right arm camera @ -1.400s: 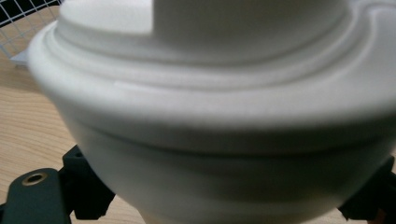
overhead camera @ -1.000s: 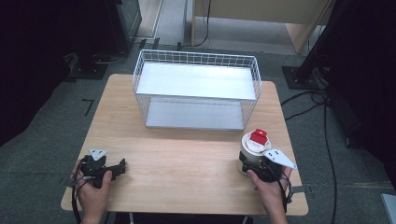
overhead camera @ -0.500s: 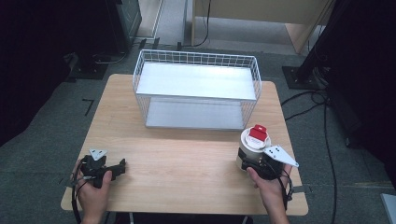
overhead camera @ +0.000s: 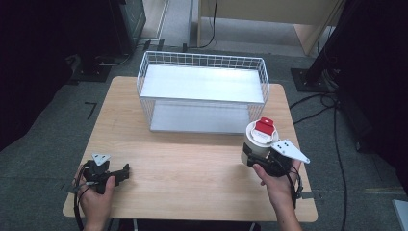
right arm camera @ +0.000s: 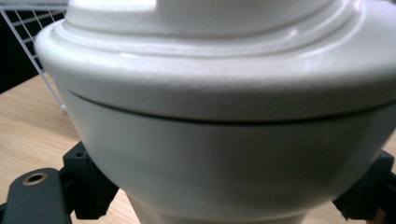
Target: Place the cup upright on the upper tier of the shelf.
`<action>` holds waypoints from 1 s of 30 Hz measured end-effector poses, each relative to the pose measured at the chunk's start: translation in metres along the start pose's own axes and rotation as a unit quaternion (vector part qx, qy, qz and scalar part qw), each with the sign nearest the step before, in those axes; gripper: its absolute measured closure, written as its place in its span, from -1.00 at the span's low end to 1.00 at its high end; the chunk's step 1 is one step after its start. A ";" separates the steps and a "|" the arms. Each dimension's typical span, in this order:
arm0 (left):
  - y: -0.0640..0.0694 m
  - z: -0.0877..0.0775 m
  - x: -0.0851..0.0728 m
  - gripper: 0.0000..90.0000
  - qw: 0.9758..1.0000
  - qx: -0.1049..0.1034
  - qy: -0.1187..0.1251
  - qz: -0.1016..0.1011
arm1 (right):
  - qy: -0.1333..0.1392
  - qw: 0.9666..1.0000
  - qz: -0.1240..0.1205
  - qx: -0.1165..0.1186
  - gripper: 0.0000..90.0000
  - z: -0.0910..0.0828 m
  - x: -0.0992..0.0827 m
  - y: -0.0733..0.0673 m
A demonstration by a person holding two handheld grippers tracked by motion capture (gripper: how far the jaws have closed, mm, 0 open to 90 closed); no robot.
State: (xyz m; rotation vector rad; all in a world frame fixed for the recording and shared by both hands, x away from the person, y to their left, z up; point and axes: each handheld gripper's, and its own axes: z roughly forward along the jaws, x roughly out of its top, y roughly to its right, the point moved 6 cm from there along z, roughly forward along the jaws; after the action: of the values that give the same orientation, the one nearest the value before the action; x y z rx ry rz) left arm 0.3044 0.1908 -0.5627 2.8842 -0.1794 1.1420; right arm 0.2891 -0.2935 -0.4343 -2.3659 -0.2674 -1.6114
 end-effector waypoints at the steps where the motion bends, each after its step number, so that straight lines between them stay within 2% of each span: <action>1: 0.000 0.000 0.000 -1.00 1.000 0.000 0.000 0.000 | 0.002 1.000 -0.001 0.002 -0.72 0.000 0.003 -0.001; 8: 0.000 0.000 0.000 -1.00 1.000 0.000 0.001 -0.001 | 0.013 1.000 -0.004 0.007 -0.72 0.001 0.021 -0.004; 17: 0.000 0.000 0.000 -1.00 1.000 0.000 0.001 -0.001 | 0.033 0.999 -0.020 0.016 -0.72 0.003 0.057 -0.011; 20: 0.000 0.000 0.000 -1.00 1.000 0.000 0.001 -0.001 | 0.037 0.999 -0.024 0.016 -0.72 0.004 0.064 -0.013; 23: 0.000 0.000 0.000 -1.00 1.000 0.000 0.001 -0.001 | 0.043 0.998 -0.028 0.023 -0.72 0.007 0.077 -0.017; 30: 0.000 0.000 0.000 -1.00 1.000 0.000 0.001 -0.001 | 0.048 0.998 -0.031 0.027 -0.72 0.015 0.096 -0.022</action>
State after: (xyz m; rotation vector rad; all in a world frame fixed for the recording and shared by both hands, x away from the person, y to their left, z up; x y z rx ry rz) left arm 0.3046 0.1907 -0.5627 2.8823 -0.1753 1.1455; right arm 0.3307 -0.2677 -0.3478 -2.2529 -0.3632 -1.7183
